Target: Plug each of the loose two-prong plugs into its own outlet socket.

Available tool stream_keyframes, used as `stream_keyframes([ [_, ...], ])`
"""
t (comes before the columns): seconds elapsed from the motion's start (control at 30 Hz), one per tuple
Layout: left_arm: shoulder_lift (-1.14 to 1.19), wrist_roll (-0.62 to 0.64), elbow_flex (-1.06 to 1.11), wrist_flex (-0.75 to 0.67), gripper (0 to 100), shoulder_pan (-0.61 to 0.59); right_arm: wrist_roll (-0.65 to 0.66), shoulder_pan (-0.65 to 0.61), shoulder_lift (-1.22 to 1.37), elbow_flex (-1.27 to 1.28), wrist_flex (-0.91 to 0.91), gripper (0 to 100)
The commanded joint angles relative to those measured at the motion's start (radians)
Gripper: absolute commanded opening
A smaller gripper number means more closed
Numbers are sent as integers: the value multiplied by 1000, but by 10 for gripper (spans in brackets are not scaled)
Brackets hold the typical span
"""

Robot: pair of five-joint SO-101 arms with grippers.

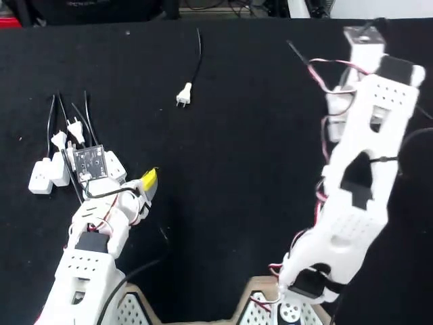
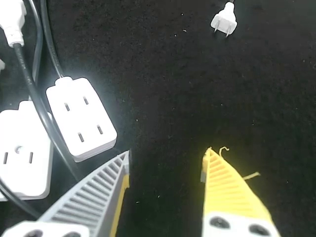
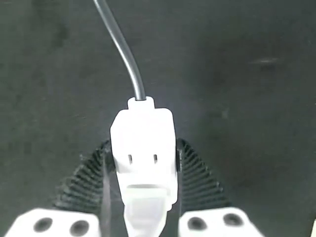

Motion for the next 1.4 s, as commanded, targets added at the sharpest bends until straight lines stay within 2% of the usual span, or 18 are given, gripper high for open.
stream_keyframes([
  [0.0, -9, 8, -10, 0, 234, -7, 21, 130, 160, -283, 6, 11],
  [0.2, -9, 8, -10, 0, 234, -7, 49, 227, 418, -575, 11, 11],
  [0.47, -9, 8, -10, 0, 234, -7, 46, 310, 630, -768, -49, 11],
  [0.67, -9, 8, -8, 0, 234, -7, 46, 339, 685, -780, -166, 11],
  [1.03, -9, 8, -8, 0, 234, -7, 49, 311, 719, -727, -336, 11],
  [1.2, -9, 8, -8, 0, 234, -7, 48, 298, 745, -714, -330, 11],
  [1.37, -9, 8, -8, 0, 234, -7, 48, 288, 733, -725, -218, 11],
])
